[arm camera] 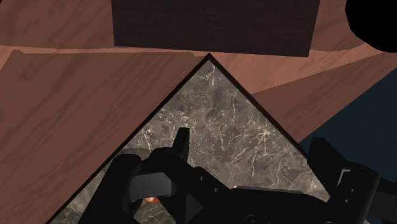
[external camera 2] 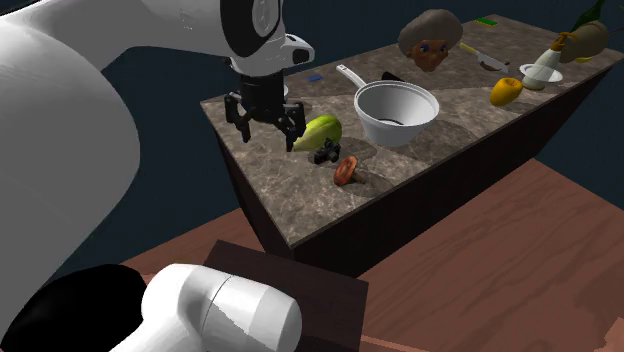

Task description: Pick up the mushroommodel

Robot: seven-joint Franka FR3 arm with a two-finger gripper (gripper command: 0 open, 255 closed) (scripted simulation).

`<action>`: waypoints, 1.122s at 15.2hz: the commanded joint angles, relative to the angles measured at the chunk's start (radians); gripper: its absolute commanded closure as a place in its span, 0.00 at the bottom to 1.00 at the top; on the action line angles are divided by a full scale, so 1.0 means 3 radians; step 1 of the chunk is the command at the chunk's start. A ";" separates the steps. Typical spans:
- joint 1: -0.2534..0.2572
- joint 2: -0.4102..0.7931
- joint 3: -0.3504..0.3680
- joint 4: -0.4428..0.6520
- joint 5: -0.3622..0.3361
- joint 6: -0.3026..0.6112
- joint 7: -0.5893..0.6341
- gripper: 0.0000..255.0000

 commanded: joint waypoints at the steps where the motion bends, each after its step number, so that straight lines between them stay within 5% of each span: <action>1: 0.0000 0.0000 0.0000 0.0000 0.0000 0.0000 0.0000 0.00; 17: -0.0114 0.2225 -0.0585 0.0953 -0.0095 0.0545 -0.0979 0.00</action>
